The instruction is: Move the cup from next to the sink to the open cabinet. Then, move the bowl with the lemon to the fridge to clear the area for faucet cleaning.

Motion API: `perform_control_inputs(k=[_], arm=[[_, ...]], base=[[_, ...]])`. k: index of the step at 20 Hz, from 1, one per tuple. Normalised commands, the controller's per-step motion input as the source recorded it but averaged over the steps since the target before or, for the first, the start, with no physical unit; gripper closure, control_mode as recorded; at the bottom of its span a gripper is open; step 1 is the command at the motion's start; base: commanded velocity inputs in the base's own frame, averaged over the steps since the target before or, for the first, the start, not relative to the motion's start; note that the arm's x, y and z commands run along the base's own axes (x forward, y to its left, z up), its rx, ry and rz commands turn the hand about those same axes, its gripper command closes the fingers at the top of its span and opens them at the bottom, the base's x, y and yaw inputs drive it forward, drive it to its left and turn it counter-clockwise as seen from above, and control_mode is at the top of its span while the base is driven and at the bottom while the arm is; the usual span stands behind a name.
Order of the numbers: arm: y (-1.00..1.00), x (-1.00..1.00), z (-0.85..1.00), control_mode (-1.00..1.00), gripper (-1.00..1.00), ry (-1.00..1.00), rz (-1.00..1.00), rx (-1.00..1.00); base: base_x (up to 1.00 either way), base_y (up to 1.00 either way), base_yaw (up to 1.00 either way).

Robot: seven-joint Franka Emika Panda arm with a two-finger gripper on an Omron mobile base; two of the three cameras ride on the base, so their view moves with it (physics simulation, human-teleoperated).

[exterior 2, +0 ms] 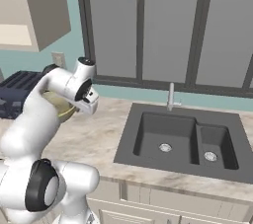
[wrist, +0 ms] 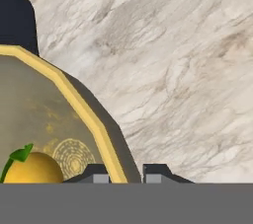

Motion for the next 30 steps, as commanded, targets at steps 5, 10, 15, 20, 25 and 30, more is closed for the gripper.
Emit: perform_control_inputs(k=[5,10,15,20,25,30], arm=[[-0.55,-1.00,1.00,-1.00,1.00,-0.15,0.00,0.00],[-0.35,-0.96,0.79,-1.00,1.00,-0.16,-0.03,0.01],[0.00,-0.14,0.04,1.00,1.00,-0.01,-0.02,0.00],[0.00,0.00,0.00,1.00,1.00,0.00,0.00,0.00],[0.00,0.00,0.00,1.00,1.00,0.00,0.00,0.00],[0.00,0.00,0.00,1.00,1.00,0.00,0.00,0.00]], base=[[0.00,0.00,0.00],[0.00,0.00,0.00],[-0.18,0.00,0.00],[-1.00,0.00,0.00],[-1.00,0.18,0.00],[-1.00,0.48,0.00]])
